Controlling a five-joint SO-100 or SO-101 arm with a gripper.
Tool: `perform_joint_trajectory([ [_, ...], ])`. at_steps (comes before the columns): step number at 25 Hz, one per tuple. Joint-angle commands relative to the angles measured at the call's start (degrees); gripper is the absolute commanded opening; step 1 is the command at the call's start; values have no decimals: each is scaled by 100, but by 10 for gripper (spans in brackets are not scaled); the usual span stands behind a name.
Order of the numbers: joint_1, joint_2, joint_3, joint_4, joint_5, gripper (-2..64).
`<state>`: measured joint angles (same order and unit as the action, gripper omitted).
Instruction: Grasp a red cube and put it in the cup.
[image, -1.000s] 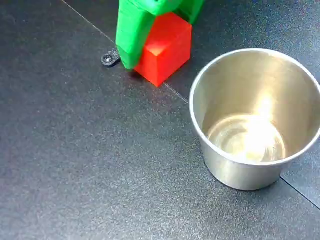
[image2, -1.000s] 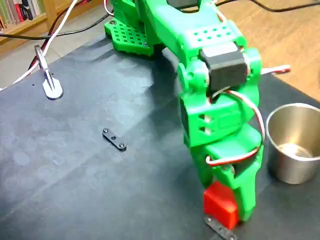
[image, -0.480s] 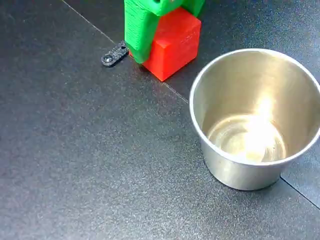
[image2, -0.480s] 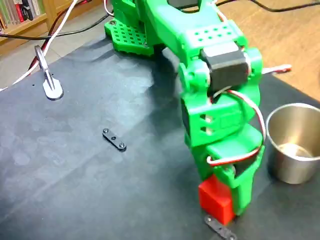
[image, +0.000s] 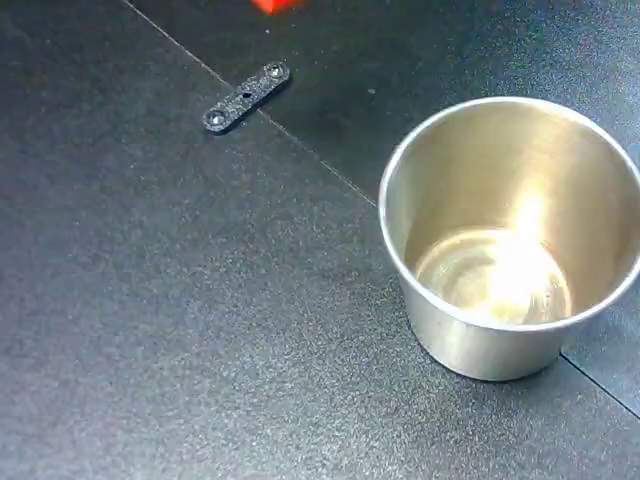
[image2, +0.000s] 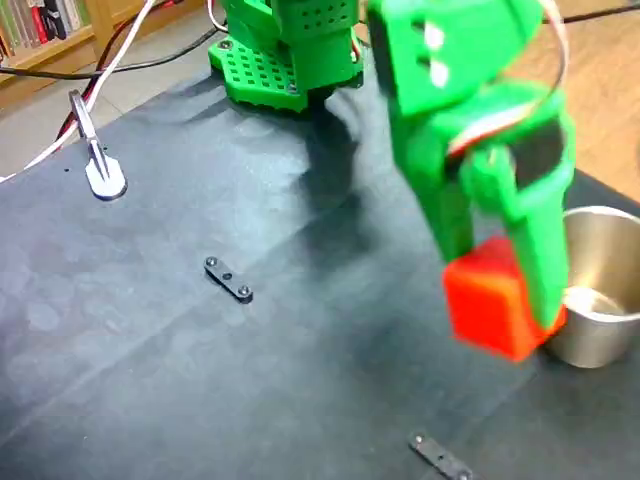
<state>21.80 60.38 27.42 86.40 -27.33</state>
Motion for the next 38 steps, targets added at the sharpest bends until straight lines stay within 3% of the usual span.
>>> perform_joint_trajectory([
  [1, -185, 984, 439, -88, 62, -3],
  [8, -773, 2733, 2338, -97, 62, -3],
  [13, -1433, 3217, 2953, -105, 53, -3],
  [17, -1661, 3111, 2997, -308, 70, -4],
  [24, -1644, 2549, 3085, -1714, 580, -4],
  [38, -1564, 1907, 3146, -1749, 1160, -5],
])
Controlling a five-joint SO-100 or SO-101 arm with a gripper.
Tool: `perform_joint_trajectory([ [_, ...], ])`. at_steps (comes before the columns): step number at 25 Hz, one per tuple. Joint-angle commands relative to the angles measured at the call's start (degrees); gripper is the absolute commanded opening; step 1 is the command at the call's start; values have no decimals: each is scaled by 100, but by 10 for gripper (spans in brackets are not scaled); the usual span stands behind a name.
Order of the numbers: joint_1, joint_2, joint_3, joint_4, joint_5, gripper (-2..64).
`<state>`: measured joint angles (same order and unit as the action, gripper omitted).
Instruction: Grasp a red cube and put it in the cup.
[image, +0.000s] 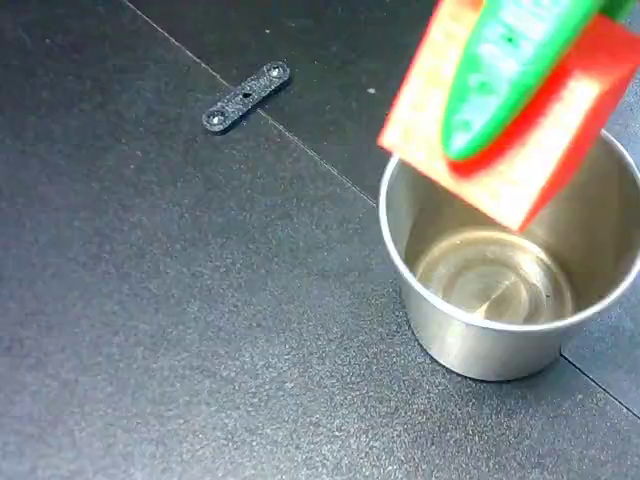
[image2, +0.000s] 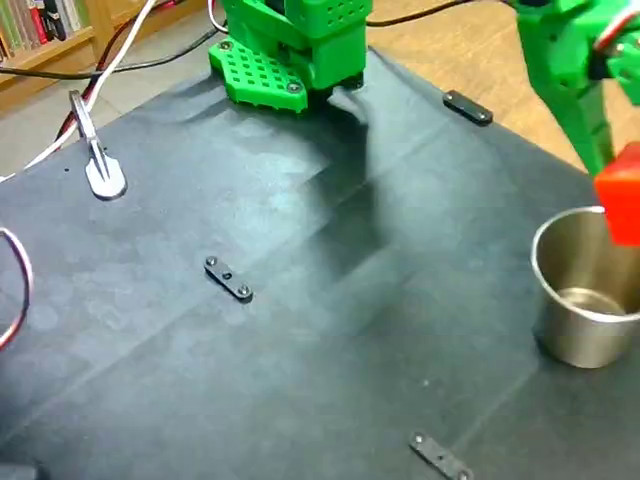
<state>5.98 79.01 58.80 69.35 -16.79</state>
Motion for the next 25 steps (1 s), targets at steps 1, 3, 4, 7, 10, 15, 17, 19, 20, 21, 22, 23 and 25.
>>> perform_joint_trajectory([
  [1, 18, 9, 70, -44, 149, -5],
  [3, 26, -26, 229, -44, 246, -5],
  [4, 35, -26, 299, -44, 308, -5],
  [7, 35, -35, 352, -44, 475, -5],
  [10, 35, -35, 360, -44, 554, -5],
  [15, 35, -53, 360, 325, 589, -5],
  [17, 35, -53, 360, 387, 765, -5],
  [19, 35, -53, 360, 396, 932, -5],
  [20, 35, -53, 360, 404, 976, -5],
  [21, 35, -53, 360, 404, 1002, -5],
  [22, 35, -53, 360, 404, 1011, -5],
  [23, 35, -53, 360, 404, 1011, -5],
  [25, 35, -53, 360, 404, 1020, -5],
])
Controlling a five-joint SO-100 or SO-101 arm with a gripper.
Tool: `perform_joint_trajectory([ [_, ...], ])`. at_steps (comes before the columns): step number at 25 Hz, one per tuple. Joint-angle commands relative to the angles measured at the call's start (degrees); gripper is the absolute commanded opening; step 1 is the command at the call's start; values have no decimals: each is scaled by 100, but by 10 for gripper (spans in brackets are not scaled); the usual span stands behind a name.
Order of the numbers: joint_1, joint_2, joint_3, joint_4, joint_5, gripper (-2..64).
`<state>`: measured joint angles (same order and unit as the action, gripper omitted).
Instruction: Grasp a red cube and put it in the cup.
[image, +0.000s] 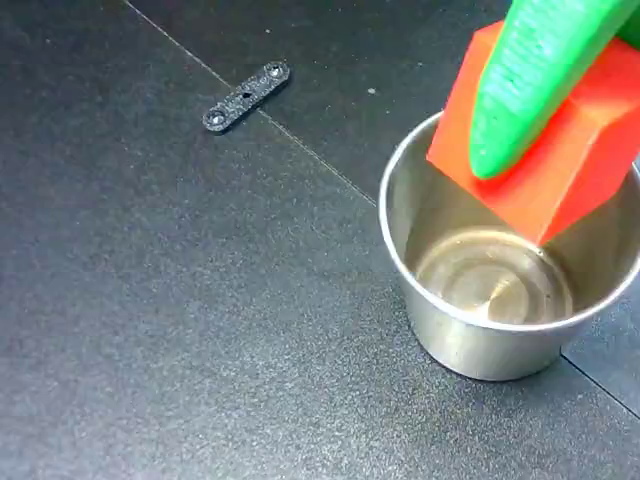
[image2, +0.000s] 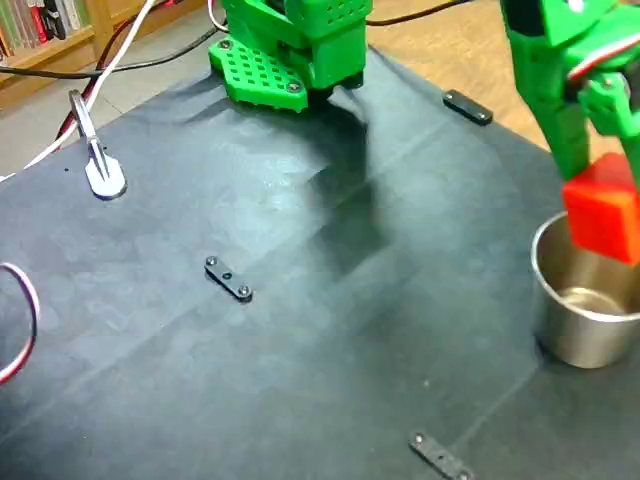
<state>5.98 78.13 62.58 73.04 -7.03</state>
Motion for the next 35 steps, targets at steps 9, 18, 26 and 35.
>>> perform_joint_trajectory([
  [9, 44, -141, -18, 26, 308, -5],
  [18, 35, -149, -18, 26, 457, -4],
  [26, 35, -149, -18, 35, 431, 22],
  [35, 26, -149, -18, 44, 369, 102],
])
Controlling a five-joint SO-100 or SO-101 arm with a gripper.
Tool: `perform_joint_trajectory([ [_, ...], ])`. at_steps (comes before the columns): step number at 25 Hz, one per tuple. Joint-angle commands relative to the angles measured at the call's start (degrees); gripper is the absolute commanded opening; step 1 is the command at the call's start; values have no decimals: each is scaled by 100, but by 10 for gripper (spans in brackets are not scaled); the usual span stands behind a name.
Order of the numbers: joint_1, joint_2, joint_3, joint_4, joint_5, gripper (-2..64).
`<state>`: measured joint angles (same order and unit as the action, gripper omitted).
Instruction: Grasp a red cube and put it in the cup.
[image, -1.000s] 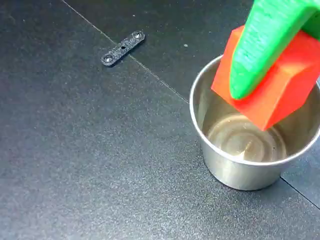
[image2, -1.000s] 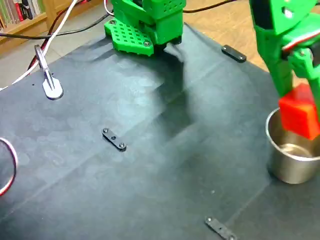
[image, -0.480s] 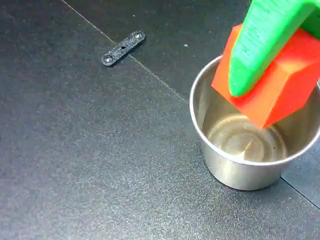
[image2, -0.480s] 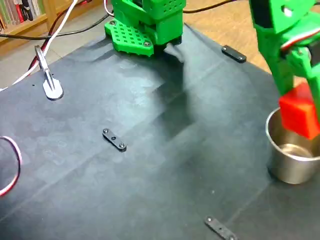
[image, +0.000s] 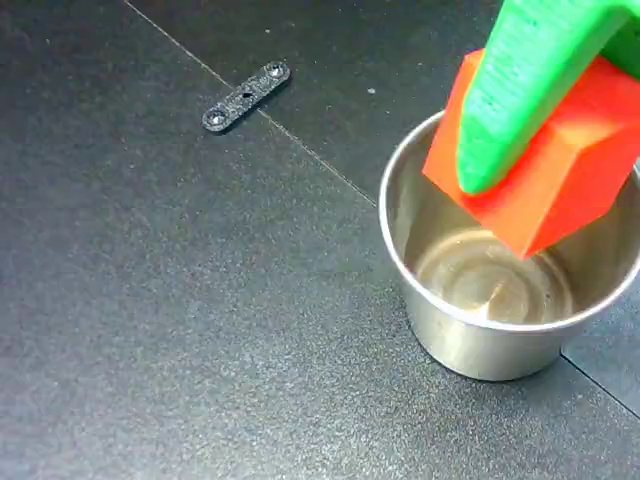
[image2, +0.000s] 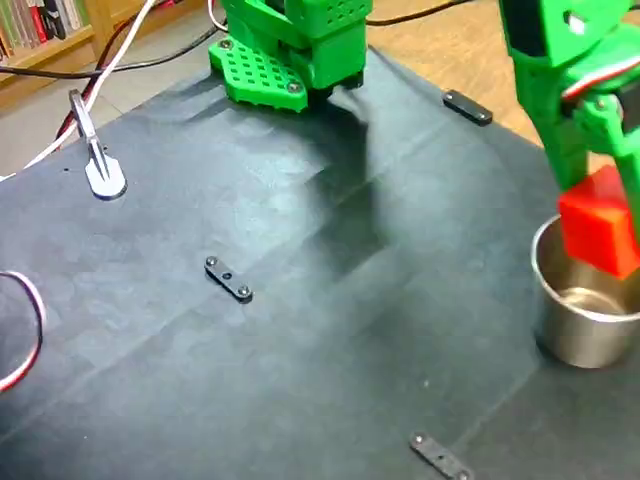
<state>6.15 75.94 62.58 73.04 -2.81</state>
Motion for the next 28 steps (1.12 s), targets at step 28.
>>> perform_joint_trajectory([
  [28, 0, 176, -44, 448, -105, 212],
])
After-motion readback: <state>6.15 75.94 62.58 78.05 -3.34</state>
